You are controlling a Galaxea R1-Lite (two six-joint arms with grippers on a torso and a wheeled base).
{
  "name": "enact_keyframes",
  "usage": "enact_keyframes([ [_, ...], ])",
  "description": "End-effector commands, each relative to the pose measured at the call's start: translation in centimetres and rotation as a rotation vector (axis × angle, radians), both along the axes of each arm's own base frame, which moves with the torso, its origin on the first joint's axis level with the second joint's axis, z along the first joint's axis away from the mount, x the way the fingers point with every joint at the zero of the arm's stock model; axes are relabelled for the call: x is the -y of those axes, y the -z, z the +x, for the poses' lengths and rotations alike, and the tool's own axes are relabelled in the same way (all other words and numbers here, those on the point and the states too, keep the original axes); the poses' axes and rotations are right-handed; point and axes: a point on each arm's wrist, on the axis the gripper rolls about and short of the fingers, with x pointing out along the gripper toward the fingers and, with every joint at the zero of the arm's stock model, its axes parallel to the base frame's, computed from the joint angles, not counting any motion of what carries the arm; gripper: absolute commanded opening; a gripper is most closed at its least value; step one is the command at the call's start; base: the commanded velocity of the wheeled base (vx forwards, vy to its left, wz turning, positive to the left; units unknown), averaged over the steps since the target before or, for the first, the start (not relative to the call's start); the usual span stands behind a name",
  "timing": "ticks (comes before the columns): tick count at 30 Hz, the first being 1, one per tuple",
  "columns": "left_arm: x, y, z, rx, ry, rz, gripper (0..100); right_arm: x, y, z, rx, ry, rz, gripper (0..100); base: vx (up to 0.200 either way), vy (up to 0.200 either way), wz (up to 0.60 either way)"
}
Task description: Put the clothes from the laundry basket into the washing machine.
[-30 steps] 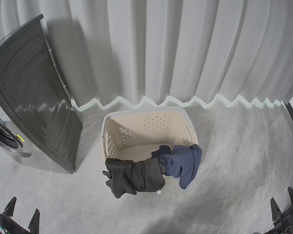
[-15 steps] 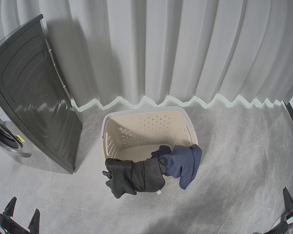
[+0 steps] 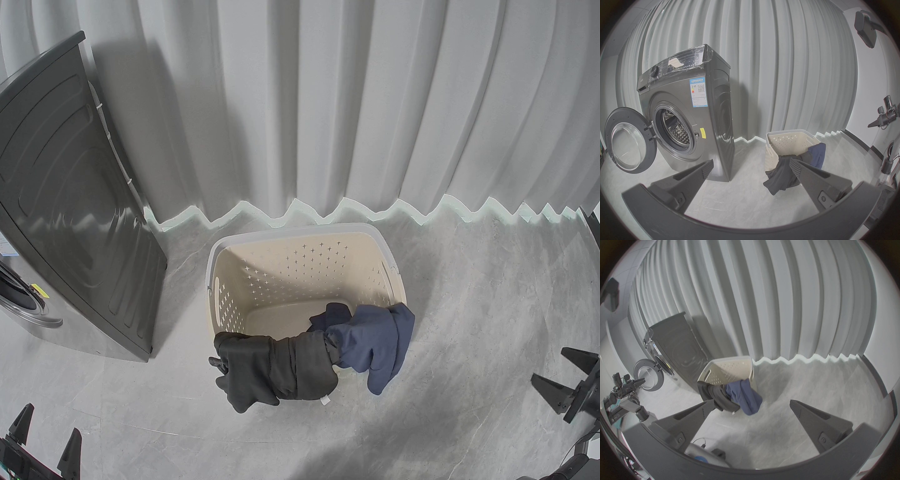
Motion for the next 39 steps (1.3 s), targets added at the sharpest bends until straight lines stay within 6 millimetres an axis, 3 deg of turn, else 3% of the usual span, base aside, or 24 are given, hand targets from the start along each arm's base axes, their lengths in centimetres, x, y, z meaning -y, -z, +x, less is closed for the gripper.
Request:
enact_keyframes([
  [1,0.0,0.4,0.0,0.004,0.000,0.000,100,-0.4,2.0,3.4,-0.244,-0.037,-0.008,100,0.000,0.000,0.00],
  [7,0.0,0.4,0.0,0.004,0.000,0.000,100,-1.2,3.1,5.6,-0.345,-0.092,-0.012,100,0.000,0.000,0.00],
  [16,0.0,0.4,0.0,0.004,0.000,0.000,100,-2.5,3.6,9.9,-0.349,-0.125,-0.004,100,-0.067,0.000,0.00],
  [18,0.0,0.4,0.0,0.004,0.000,0.000,100,-2.6,3.7,10.0,-0.351,-0.124,-0.004,100,0.000,0.000,0.00],
  [19,0.0,0.4,0.0,0.004,0.000,0.000,100,-3.4,4.2,11.6,-0.378,-0.138,0.010,100,0.000,0.000,0.00],
  [25,0.0,0.4,0.0,0.004,0.000,0.000,100,-5.3,5.1,14.1,-0.395,-0.154,0.015,100,0.000,0.000,0.00],
  [39,0.0,0.4,0.0,0.004,0.000,-0.002,100,-8.2,7.0,17.4,-0.337,-0.173,0.004,100,0.000,0.000,0.00],
])
